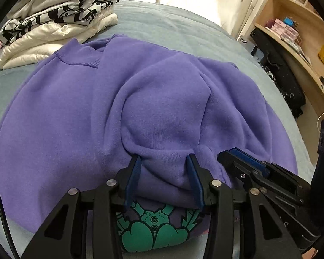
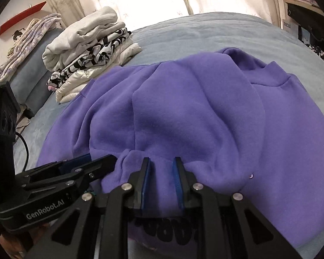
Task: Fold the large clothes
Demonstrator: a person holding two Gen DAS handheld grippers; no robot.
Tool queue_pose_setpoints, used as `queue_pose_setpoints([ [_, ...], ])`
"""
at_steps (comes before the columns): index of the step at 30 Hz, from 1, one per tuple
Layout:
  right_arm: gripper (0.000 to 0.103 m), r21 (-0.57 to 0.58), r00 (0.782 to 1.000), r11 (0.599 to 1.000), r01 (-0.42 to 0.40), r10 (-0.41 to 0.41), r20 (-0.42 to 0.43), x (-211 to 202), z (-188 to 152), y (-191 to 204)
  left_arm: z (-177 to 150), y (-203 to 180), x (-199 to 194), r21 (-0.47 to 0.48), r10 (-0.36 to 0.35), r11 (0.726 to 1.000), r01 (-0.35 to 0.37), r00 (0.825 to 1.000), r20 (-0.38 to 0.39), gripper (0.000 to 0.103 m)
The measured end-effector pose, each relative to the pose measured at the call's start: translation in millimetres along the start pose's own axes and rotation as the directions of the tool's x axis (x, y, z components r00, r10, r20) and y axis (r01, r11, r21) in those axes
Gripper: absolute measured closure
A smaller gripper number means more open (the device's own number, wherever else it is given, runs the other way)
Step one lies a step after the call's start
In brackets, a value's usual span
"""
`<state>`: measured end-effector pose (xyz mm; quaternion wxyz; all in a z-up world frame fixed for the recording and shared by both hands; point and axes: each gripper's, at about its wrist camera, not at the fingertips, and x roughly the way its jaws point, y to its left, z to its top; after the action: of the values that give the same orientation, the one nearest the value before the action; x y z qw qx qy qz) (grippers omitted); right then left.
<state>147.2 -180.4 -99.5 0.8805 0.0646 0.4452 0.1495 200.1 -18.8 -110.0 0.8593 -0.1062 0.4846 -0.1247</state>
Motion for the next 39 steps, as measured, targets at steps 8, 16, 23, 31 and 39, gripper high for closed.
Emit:
queue_pose_setpoints([
  [8, 0.083, 0.029, 0.999, 0.998, -0.047, 0.046, 0.023, -12, 0, 3, 0, 8, -19, -0.015, -0.053, 0.998, 0.054, 0.997, 0.055, 0.06],
  [16, 0.083, 0.025, 0.991, 0.994, -0.102, 0.099, 0.095, -17, 37, 12, 39, 18, -33, -0.07, -0.037, 0.996, 0.048, 0.989, 0.146, 0.06],
  [23, 0.083, 0.046, 0.993, 0.992, -0.114, 0.113, 0.028, 33, 65, 9, 69, 18, 17, -0.129, -0.031, 0.991, 0.045, 0.993, 0.111, 0.064],
  [31, 0.103, 0.131, 0.997, 0.991, 0.018, -0.028, 0.074, 25, 50, -49, 63, 19, 33, -0.036, 0.048, 0.998, -0.045, 0.994, 0.096, 0.071],
  [39, 0.103, 0.172, 0.996, 0.985, 0.007, -0.022, 0.083, 15, 31, -61, 56, 18, 30, -0.022, 0.065, 0.998, -0.063, 0.991, 0.116, 0.071],
])
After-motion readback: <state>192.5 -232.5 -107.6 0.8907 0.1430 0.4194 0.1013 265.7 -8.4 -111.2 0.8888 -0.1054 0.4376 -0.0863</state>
